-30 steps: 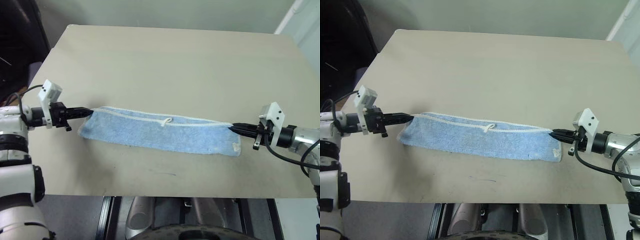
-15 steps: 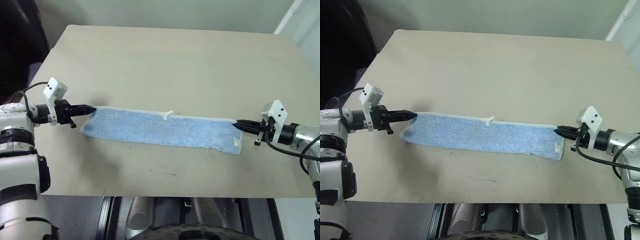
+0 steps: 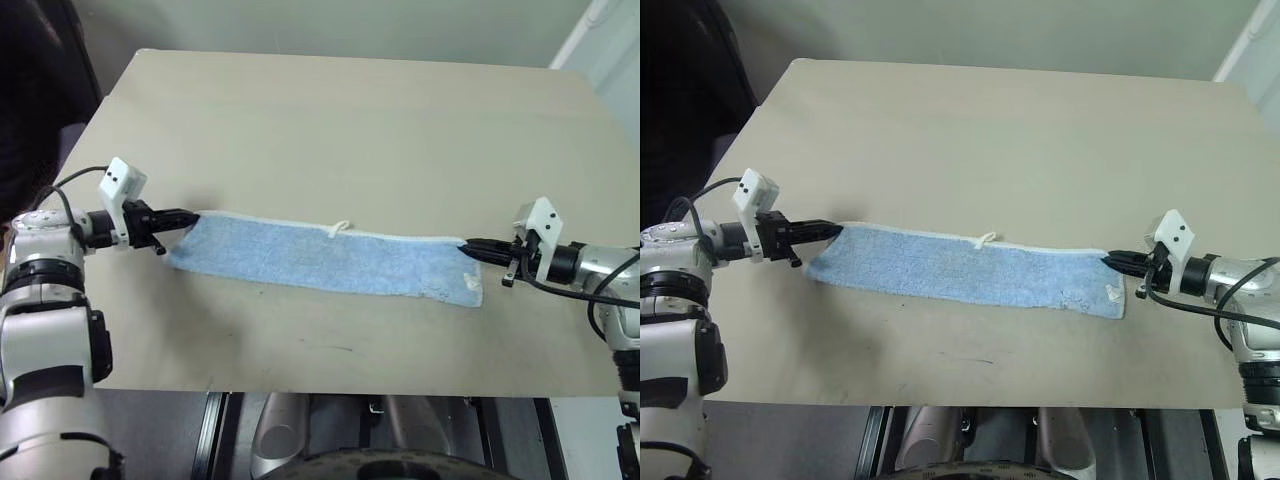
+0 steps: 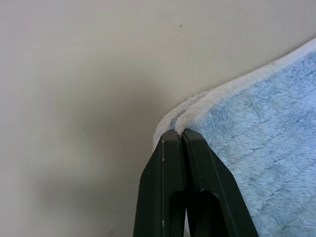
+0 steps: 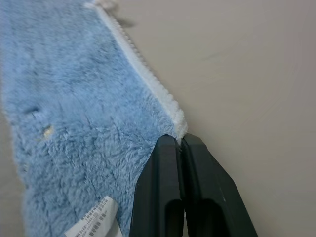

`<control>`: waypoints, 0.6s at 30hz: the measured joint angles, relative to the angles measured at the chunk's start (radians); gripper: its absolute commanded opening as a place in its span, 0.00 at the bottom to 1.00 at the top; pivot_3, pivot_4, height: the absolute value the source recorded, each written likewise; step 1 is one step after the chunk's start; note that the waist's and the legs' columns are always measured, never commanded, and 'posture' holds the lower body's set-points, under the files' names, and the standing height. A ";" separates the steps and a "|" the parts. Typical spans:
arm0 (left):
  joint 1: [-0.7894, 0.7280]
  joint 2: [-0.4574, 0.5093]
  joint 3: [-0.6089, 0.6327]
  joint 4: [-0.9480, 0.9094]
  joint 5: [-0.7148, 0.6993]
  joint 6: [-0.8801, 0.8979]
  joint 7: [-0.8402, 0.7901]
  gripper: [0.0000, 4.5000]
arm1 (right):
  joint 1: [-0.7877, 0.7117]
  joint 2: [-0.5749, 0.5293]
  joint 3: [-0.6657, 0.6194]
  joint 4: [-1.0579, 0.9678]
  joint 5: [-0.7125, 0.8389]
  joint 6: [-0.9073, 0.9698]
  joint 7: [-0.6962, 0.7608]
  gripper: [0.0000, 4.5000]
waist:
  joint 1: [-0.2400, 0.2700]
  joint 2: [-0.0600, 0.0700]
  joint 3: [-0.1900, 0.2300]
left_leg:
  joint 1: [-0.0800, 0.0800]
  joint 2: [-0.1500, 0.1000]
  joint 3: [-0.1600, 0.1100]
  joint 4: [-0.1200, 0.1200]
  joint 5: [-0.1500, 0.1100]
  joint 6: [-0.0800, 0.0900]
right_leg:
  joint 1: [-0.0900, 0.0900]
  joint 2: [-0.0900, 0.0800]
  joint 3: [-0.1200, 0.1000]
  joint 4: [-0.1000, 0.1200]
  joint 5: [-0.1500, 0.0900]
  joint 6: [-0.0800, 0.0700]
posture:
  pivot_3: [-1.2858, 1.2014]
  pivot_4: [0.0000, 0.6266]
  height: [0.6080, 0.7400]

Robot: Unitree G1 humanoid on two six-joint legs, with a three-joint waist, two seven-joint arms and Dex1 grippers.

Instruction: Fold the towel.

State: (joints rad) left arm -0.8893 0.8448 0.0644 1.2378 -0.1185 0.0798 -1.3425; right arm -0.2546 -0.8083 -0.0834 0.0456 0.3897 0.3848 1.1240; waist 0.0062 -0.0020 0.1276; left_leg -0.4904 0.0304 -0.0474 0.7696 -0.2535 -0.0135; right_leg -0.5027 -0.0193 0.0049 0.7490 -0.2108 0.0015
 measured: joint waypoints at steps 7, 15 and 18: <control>-0.005 -0.003 0.010 0.002 0.000 0.012 0.003 0.77 | -0.021 0.001 -0.004 -0.003 0.033 0.041 0.008 0.68 | 0.000 0.000 0.000 | 0.000 0.000 0.000 0.000 0.000 0.000 | 0.000 0.000 0.000 0.000 0.000 0.000 | 0.52 0.24 0.68; -0.005 0.018 0.068 0.002 0.000 -0.165 0.184 1.00 | 0.026 -0.003 -0.100 -0.045 0.088 0.116 -0.028 0.99 | 0.001 0.000 0.000 | 0.000 0.000 0.000 0.000 0.000 0.000 | 0.000 0.000 0.000 0.000 0.000 0.000 | 0.52 0.24 0.68; -0.006 0.035 0.104 0.001 -0.012 -0.211 0.210 1.00 | 0.058 -0.008 -0.168 -0.116 0.164 0.266 -0.091 0.99 | 0.000 0.000 0.000 | 0.000 0.000 0.000 0.000 0.002 -0.004 | 0.000 0.000 0.000 0.000 -0.006 0.009 | 0.52 0.24 0.68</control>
State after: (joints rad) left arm -0.8953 0.8794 0.1686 1.2391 -0.1306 -0.1308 -1.1321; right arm -0.1969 -0.8159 -0.2514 -0.0703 0.5541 0.6508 1.0333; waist 0.0064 -0.0020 0.1277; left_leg -0.4906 0.0301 -0.0471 0.7694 -0.2511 -0.0175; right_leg -0.5027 -0.0189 0.0049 0.7489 -0.2165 0.0110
